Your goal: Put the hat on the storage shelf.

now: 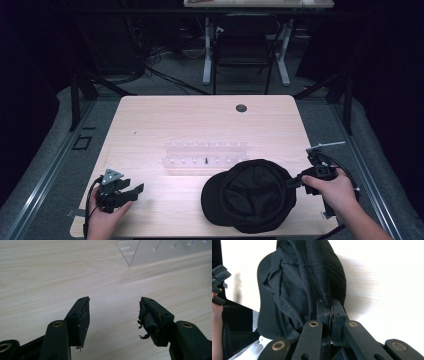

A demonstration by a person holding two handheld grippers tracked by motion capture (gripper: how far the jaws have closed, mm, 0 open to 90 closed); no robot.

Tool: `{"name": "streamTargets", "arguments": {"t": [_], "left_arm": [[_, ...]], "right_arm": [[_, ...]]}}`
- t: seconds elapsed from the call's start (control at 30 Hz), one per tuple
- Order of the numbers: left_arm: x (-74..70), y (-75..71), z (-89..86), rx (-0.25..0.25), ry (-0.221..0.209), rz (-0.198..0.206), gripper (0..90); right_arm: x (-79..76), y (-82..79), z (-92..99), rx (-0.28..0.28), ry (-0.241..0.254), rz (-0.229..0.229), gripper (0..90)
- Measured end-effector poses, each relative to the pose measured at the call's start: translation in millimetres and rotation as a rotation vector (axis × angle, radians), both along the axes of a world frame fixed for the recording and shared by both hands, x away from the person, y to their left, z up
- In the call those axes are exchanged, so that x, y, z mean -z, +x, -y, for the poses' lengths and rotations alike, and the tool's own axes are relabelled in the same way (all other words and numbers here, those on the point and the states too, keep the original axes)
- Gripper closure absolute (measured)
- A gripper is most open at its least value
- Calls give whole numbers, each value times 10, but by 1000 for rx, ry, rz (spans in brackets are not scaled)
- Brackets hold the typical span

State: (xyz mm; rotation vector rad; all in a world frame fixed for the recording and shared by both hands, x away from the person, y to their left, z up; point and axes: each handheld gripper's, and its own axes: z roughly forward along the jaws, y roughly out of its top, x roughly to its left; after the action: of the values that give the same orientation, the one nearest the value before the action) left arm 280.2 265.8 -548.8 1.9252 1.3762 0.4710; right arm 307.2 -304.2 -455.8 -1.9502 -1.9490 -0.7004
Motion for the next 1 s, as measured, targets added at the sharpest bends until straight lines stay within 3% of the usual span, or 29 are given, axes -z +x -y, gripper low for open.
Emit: {"name": "streamTargets", "arguments": {"t": [0.3,0.37,0.5,0.6,0.73,0.8,0.87,1.0], "left_arm": [[0,-1,1,0,1,0,421],[1,0,1,0,1,-1,421],[0,-1,0,4,3,-1,421],[-1,-3,3,2,0,1,421],[0,-1,2,2,-1,1,421],[0,-2,2,2,-1,0,421],[-5,-2,-1,6,0,-5,421],[-6,-2,-4,4,1,-7,421]], "right_arm": [[-177,1,-43,-26,-28,-4,881],[-273,1,-90,-50,-52,-3,881],[-373,-4,-143,-34,-54,3,881],[-491,2,-150,-64,-65,-2,881],[-599,3,-188,-47,-50,11,881],[-650,14,-174,-74,-53,-6,881],[-680,12,-200,-41,-33,-5,881],[-747,17,-204,-40,6,-18,881]]}}
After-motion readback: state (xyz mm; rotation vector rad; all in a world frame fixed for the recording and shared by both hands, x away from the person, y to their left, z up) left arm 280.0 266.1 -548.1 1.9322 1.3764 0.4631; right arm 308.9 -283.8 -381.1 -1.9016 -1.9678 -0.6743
